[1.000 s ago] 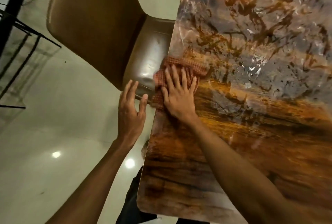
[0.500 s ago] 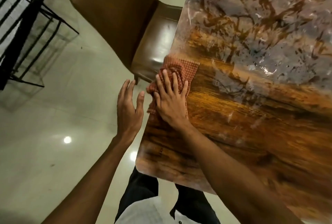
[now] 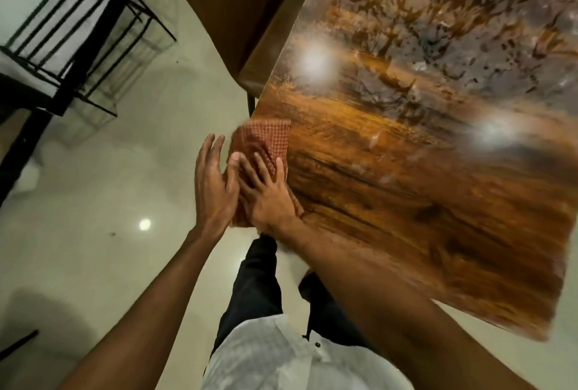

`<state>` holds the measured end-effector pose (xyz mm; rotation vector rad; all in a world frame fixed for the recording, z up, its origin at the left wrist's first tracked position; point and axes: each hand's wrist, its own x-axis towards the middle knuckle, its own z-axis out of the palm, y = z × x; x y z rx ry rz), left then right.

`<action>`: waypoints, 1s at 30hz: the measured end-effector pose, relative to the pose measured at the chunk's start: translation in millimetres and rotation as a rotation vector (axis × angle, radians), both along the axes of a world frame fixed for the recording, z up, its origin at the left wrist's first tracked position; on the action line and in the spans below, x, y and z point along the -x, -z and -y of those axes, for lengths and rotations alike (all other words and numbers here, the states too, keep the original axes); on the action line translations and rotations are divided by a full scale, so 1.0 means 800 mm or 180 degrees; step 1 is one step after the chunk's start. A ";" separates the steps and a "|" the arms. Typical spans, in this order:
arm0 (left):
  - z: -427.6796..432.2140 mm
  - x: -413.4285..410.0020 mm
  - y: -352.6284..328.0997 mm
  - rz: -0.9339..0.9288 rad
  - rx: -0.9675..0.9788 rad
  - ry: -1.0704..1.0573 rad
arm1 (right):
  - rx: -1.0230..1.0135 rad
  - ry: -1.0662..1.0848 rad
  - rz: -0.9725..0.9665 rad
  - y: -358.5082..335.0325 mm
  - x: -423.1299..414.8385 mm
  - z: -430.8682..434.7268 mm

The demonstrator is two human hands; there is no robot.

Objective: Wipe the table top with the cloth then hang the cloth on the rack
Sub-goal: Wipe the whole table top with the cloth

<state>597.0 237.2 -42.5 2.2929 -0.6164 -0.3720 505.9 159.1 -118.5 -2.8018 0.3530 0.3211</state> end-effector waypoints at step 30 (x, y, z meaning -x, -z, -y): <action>0.028 0.145 0.013 -0.0335 0.0033 0.1183 | 0.0111 0.2722 0.0131 0.003 0.229 -0.033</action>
